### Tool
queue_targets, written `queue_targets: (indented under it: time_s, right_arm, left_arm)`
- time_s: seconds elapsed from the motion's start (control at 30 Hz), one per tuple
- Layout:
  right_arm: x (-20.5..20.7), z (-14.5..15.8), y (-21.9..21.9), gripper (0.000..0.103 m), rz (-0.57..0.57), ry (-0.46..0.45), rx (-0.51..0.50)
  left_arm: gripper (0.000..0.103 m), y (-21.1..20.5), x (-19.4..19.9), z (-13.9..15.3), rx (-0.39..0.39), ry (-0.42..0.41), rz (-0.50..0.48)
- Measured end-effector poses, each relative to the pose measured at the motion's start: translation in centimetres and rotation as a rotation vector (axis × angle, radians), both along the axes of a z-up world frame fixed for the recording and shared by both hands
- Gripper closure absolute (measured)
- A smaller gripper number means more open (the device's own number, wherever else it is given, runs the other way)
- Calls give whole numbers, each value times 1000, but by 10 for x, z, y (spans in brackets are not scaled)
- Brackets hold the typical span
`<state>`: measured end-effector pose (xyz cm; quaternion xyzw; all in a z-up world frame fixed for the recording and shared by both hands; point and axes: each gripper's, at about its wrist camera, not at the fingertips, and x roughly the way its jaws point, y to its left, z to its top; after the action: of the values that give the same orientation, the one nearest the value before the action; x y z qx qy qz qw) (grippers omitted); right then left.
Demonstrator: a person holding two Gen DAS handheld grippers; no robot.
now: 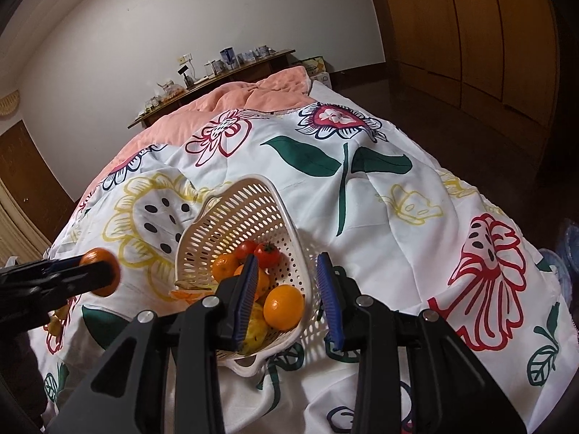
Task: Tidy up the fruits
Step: 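Carry the held orange over the basket with the left gripper, then open the left gripper to drop the orange into the basket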
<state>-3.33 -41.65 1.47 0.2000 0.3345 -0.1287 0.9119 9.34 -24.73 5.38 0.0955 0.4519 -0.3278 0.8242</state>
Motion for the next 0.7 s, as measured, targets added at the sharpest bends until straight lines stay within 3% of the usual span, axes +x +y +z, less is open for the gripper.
queue_targets:
  time_s: [0.37,0.43,0.5,0.7]
  right_arm:
    - [0,-5,-3,69,1,5,24]
    - [1,-4,-2,69,4,4,26]
    - [0,-4,-2,69,4,2,26]
    - [-1,0,-1,68,4,-7,31]
  left_arm:
    - [61,-31,19,-9,1,10,2]
    - [55,-29,22,-8,-10,6,16]
    - [43,-25,25,-7,-19,-2,31]
    - [34,-11,30,2,-40,-10,78]
